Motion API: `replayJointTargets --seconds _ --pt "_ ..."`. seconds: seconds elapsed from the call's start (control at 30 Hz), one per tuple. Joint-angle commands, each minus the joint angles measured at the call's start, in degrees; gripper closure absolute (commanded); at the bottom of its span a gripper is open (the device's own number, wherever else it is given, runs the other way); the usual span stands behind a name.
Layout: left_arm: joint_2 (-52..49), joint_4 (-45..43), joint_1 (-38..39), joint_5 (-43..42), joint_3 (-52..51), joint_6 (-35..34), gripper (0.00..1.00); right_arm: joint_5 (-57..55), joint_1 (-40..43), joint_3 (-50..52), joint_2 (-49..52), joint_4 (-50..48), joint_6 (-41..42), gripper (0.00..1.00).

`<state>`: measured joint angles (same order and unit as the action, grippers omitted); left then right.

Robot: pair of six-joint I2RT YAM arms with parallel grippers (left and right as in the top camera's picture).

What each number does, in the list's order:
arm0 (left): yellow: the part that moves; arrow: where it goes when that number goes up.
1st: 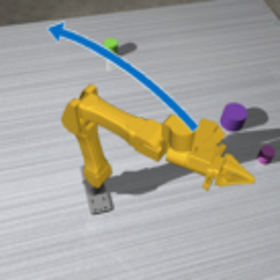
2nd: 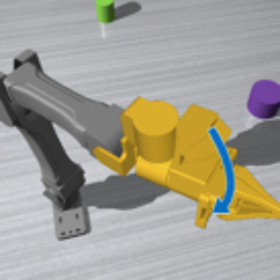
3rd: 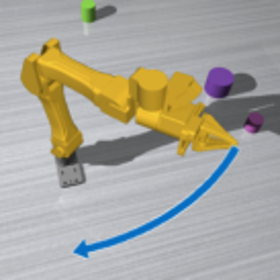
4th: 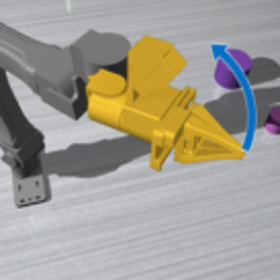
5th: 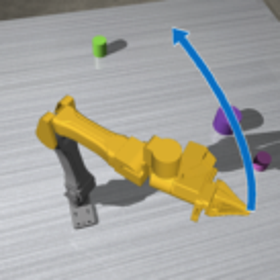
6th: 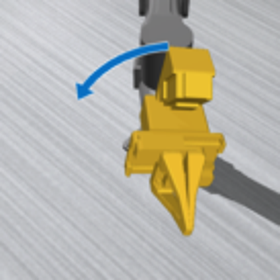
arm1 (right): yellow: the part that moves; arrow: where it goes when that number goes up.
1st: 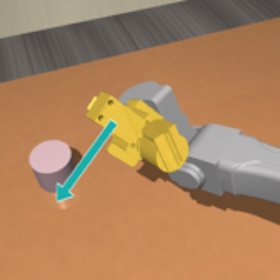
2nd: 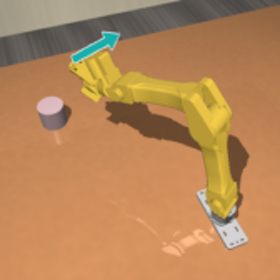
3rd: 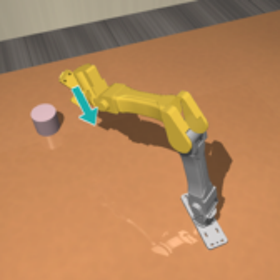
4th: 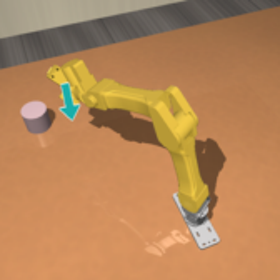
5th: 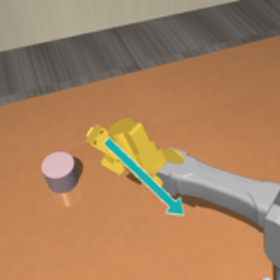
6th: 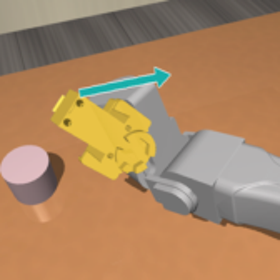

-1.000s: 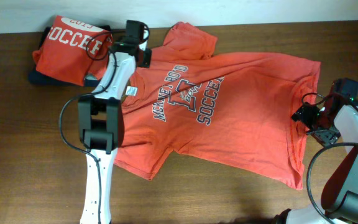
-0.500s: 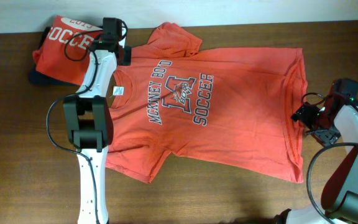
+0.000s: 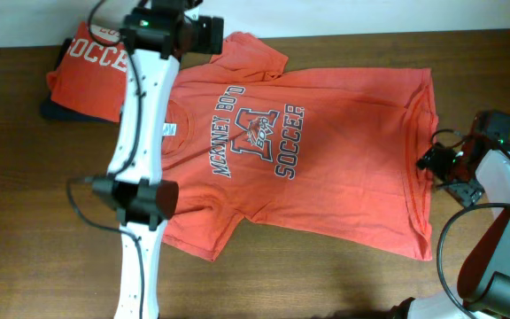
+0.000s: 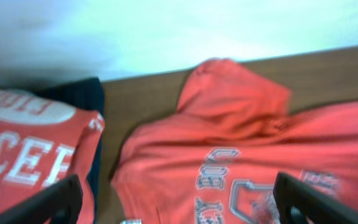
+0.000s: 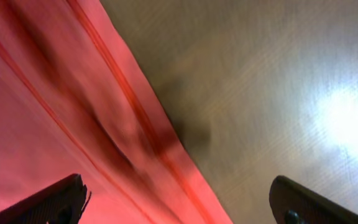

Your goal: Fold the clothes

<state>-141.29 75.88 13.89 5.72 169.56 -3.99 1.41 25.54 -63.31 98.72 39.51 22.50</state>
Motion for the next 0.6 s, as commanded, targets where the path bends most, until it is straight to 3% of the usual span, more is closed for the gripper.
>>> replayJointTargets --seconds 0.0,0.1,0.2,0.3,0.43,0.57 --pt "5.53 7.72 -0.98 -2.1 3.13 -3.34 0.02 -0.11 0.35 0.09 -0.52 -4.96 0.74 0.02" --pt "7.91 13.86 -1.36 -2.1 3.13 -4.33 0.02 2.56 0.35 0.09 -0.52 -7.13 0.79 0.01" --pt "10.01 19.58 -1.46 -2.05 3.13 -4.31 0.02 16.15 0.48 0.04 -0.55 -5.92 0.28 0.01" --pt "12.41 20.83 -1.68 -5.6 2.16 -3.34 0.01 24.11 0.46 -0.22 -1.18 -3.91 -8.63 0.01" --pt "16.06 20.83 -1.68 -9.62 1.51 -3.48 0.01 21.64 0.35 -0.9 -5.18 3.69 -12.79 0.01" --pt "22.84 20.83 -1.66 -9.38 -2.95 -3.72 0.01 14.84 0.35 -0.9 -13.53 11.87 -6.32 0.01"
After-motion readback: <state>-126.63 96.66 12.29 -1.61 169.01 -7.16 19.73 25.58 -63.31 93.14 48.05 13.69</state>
